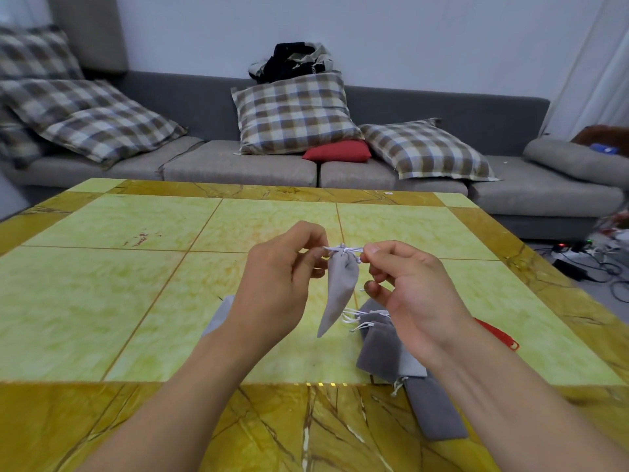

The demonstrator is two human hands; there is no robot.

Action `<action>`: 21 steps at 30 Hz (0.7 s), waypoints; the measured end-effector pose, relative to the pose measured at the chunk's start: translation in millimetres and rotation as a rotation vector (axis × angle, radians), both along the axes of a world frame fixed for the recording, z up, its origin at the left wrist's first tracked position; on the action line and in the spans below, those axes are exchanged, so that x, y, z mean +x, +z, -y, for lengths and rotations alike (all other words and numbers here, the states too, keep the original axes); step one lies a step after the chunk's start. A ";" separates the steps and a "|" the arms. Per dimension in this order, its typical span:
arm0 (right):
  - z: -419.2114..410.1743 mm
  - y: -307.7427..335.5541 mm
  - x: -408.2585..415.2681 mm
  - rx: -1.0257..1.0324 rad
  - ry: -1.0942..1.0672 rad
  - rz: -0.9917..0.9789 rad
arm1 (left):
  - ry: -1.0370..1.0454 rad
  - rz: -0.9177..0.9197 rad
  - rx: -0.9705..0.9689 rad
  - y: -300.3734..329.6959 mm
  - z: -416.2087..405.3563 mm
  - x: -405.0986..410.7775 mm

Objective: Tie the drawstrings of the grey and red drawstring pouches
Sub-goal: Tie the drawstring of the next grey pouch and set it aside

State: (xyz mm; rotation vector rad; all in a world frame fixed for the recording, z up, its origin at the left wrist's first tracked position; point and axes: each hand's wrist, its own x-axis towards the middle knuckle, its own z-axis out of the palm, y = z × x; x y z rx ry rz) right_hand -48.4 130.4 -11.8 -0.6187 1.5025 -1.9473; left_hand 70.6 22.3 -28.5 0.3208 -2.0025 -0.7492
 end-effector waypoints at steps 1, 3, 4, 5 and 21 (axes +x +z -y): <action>0.3 -2.0 -0.6 -0.002 0.004 0.001 | -0.002 0.002 0.014 -0.6 0.8 0.0; 1.7 -6.5 -1.9 0.005 0.030 -0.005 | -0.031 0.019 0.105 -1.7 3.5 0.4; 2.8 -8.7 -1.9 0.011 0.047 -0.005 | -0.066 0.037 0.206 -2.1 4.2 1.3; 4.3 -10.6 -2.2 0.015 0.053 -0.001 | -0.113 0.060 0.349 -2.7 4.2 2.4; 0.2 -37.7 -72.3 0.720 0.207 -1.002 | 0.498 0.928 0.246 -11.3 85.6 46.1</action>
